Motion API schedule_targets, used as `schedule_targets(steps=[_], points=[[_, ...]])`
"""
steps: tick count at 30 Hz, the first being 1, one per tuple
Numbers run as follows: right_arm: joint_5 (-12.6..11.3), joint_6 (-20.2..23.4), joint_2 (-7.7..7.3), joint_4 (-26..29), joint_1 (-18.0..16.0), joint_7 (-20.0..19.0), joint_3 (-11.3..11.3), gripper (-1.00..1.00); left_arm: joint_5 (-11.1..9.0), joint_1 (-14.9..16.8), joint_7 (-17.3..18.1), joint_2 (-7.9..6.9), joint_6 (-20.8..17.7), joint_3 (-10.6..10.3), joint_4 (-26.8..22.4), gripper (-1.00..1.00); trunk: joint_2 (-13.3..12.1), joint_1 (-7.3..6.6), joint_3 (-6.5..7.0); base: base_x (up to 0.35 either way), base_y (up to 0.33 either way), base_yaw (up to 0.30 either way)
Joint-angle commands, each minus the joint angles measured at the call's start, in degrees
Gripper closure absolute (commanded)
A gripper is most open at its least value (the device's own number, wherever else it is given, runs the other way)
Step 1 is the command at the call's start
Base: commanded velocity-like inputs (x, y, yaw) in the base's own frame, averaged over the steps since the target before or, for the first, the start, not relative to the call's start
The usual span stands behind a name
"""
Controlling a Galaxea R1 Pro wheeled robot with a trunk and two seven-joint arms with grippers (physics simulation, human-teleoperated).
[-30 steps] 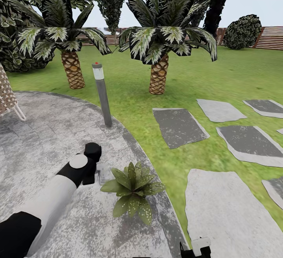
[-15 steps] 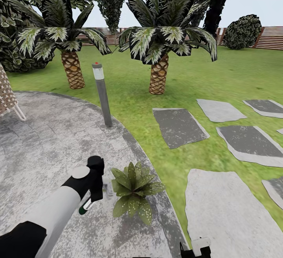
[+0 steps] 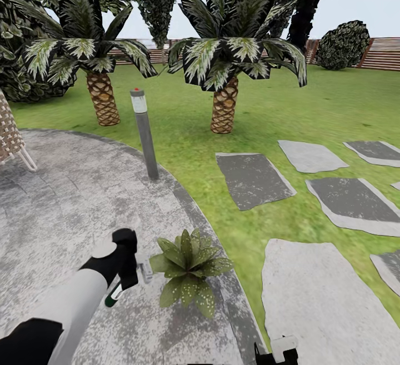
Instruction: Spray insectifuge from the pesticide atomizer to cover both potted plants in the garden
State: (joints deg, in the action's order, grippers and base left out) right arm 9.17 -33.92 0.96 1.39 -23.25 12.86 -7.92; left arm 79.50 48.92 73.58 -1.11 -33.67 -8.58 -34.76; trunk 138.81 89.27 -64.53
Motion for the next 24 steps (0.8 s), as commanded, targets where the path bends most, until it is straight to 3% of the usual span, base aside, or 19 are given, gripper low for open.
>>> schedule_targets(steps=[1, 9, 16, 24], points=[[0.4, 0.0, -0.02, 0.0, 0.0, 0.6, -0.3, -1.00, 0.0, 0.0, 0.0, 0.03, -0.6, -0.3, 0.0, 1.00, 0.0, -0.01, -0.05, 0.000, 0.000, 0.000], [0.4, 0.0, -0.07, 0.0, 0.0, 0.6, -0.3, -1.00, -0.3, -0.6, -0.4, 0.58, -0.7, -0.1, 0.2, 1.00, 0.0, -0.01, -0.05, 0.000, 0.077, -0.032], [0.4, 0.0, -0.08, 0.0, 0.0, 0.6, -0.3, -1.00, -0.4, -1.1, -0.4, 0.58, -0.6, -0.1, 0.3, 1.00, 0.0, -0.01, -0.05, 0.000, 0.252, -0.250], [0.4, 0.0, -0.07, 0.0, 0.0, 0.6, -0.3, -1.00, -0.4, -1.8, -0.4, 0.74, -0.7, -0.1, 0.3, 1.00, 0.0, -0.01, -0.05, 0.000, 0.016, -0.248]])
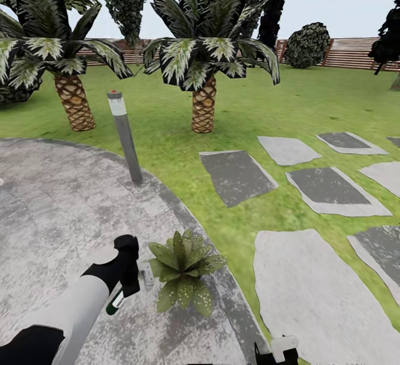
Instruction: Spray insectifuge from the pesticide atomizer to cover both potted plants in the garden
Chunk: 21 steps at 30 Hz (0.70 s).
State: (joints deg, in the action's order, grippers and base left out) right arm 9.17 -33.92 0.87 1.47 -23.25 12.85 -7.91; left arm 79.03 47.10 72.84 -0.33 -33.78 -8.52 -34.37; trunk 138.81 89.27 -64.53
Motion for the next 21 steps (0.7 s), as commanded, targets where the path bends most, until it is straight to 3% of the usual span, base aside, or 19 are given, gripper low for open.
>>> schedule_targets(steps=[1, 9, 12, 13, 16, 18, 21], points=[[0.4, 0.0, 0.01, -0.1, 0.0, 0.6, -0.3, -1.00, 0.2, 0.0, 0.3, -0.32, -0.6, -0.2, -0.1, 1.00, 0.0, -0.01, -0.05, 0.094, 0.094, -0.047], [0.4, 0.0, 0.02, -0.1, 0.0, 0.6, -0.4, -1.00, 0.1, -3.5, 0.0, 0.17, -0.5, -0.3, 1.0, 1.00, 0.0, -0.01, -0.05, 0.106, 0.154, -0.004], [0.4, 0.0, 0.05, -0.1, 0.0, 0.6, -0.4, -1.00, 0.1, -6.5, -2.9, 0.73, -0.5, -0.3, 1.1, 1.00, 0.0, -0.01, -0.05, 0.005, 0.008, 0.000], [0.4, 0.0, 0.03, -0.1, 0.0, 0.6, -0.4, -1.00, -0.2, -7.0, -3.8, 0.79, -0.5, -0.2, 1.0, 1.00, 0.0, -0.01, -0.05, 0.001, 0.002, 0.000], [0.4, 0.0, 0.04, -0.1, 0.0, 0.6, -0.4, -1.00, -3.9, -7.6, -4.8, 0.85, -0.6, -0.1, 0.6, 1.00, 0.0, -0.01, -0.05, 0.000, 0.000, 0.000], [0.4, 0.0, 0.02, -0.1, 0.0, 0.6, -0.4, -1.00, -4.7, -7.6, -5.0, 0.86, -0.6, -0.2, 0.2, 1.00, 0.0, -0.01, -0.05, 0.000, 0.000, 0.000], [0.4, 0.0, 0.06, -0.1, 0.0, 0.6, -0.4, -1.00, -5.0, -7.1, -4.3, 0.48, -1.0, -0.3, -4.5, 1.00, 0.0, -0.01, -0.05, 0.000, 0.000, 0.000]])
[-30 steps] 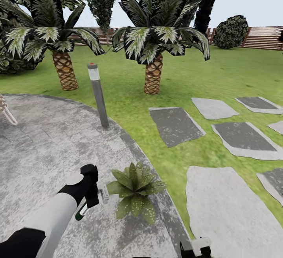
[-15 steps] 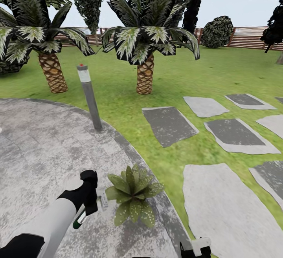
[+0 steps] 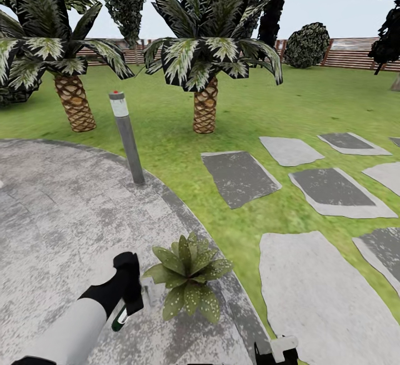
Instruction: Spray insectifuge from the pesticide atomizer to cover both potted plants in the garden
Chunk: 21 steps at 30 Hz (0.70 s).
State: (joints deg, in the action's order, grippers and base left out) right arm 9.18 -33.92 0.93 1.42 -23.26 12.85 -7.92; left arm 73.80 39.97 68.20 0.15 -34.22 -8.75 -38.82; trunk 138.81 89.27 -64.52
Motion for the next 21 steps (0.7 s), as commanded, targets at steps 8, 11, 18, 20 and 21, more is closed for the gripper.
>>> schedule_targets(steps=[8, 11, 18, 20, 21], points=[[0.4, 0.0, -0.02, -0.1, 0.0, 0.6, -0.3, -1.00, 0.4, 0.5, 2.2, 0.07, -0.6, 1.4, -1.2, 1.00, 0.0, -0.01, -0.05, 0.000, 0.000, 0.000], [0.4, 0.0, -0.04, -0.1, 0.0, 0.6, -0.3, -1.00, 0.5, 0.3, 1.7, -0.03, -0.4, 1.6, -0.8, 1.00, 0.0, -0.01, -0.05, 0.000, 0.000, 0.000], [0.4, 0.0, -0.02, -0.1, 0.0, 0.6, -0.3, -1.00, -0.4, -1.9, 1.4, -0.16, -0.4, 1.9, -0.1, 1.00, 0.0, -0.01, -0.05, -0.026, 0.000, 0.000], [0.4, 0.0, 0.02, -0.1, 0.0, 0.6, -0.3, -1.00, -0.6, -1.9, 1.4, -0.16, -0.4, 2.0, -0.4, 1.00, 0.0, -0.01, -0.05, -0.289, 0.000, 0.000], [0.4, 0.0, 0.03, -0.1, 0.0, 0.6, -0.3, -1.00, -0.6, -1.9, 1.4, -0.19, -0.4, 1.9, -0.5, 1.00, 0.0, -0.01, -0.05, -0.317, 0.000, 0.000]])
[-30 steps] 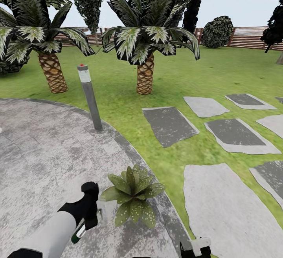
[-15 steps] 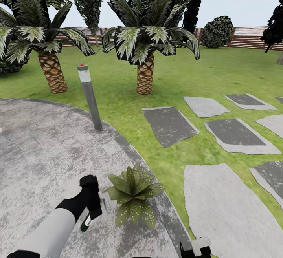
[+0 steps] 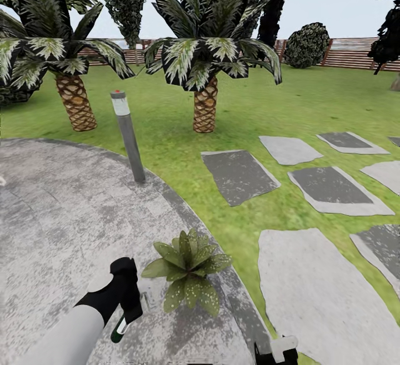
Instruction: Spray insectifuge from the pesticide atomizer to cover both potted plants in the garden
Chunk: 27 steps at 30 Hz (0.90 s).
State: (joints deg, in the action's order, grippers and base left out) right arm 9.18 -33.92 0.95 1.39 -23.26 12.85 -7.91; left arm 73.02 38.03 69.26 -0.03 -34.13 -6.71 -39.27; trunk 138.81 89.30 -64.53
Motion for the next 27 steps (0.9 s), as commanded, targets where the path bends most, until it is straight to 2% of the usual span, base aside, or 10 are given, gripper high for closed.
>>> schedule_targets(steps=[1, 6, 10, 12, 14, 18, 27], points=[[0.4, 0.0, 0.00, -0.1, 0.0, 0.6, -0.3, -1.00, 0.2, 0.0, 0.3, 0.03, -0.5, -0.2, -0.3, 1.00, 0.0, -0.04, -0.05, -0.327, 0.000, 0.000], [0.4, 0.0, -0.05, -0.1, 0.0, 0.6, -0.3, -1.00, 0.5, 1.2, 0.5, 0.35, -0.7, -0.4, -1.8, 1.00, 0.0, -0.04, -0.05, -0.169, 0.000, 0.000], [0.4, 0.0, -0.07, -0.1, 0.0, 0.6, -0.3, -1.00, 0.9, 5.6, 1.1, 0.56, -1.7, -0.6, -3.3, 1.00, 0.0, -0.04, -0.05, -0.013, 0.000, 0.000], [0.4, 0.0, -0.07, -0.1, 0.0, 0.6, -0.3, -1.00, 1.3, 6.8, 1.1, 0.51, -3.0, -0.9, -3.5, 1.00, 0.0, -0.04, -0.05, -0.001, 0.000, 0.000], [0.4, 0.0, -0.11, -0.1, 0.0, 0.6, -0.3, -1.00, 1.5, 7.0, 1.1, 0.41, -3.2, -1.0, -3.5, 1.00, 0.0, -0.04, -0.05, 0.000, 0.000, 0.000], [0.5, 0.0, -0.15, -0.1, 0.0, 0.6, -0.3, -1.00, 4.1, 6.3, 1.1, 0.46, -3.3, -1.1, -3.0, 1.00, 0.0, -0.04, -0.05, 0.000, 0.000, 0.000], [0.4, 0.0, -0.16, 0.0, 0.0, 0.5, -0.3, -1.00, 4.5, 6.1, 0.9, 0.53, -3.4, -0.4, -2.8, 1.00, 0.0, -0.04, -0.05, 0.000, 0.048, 0.000]])
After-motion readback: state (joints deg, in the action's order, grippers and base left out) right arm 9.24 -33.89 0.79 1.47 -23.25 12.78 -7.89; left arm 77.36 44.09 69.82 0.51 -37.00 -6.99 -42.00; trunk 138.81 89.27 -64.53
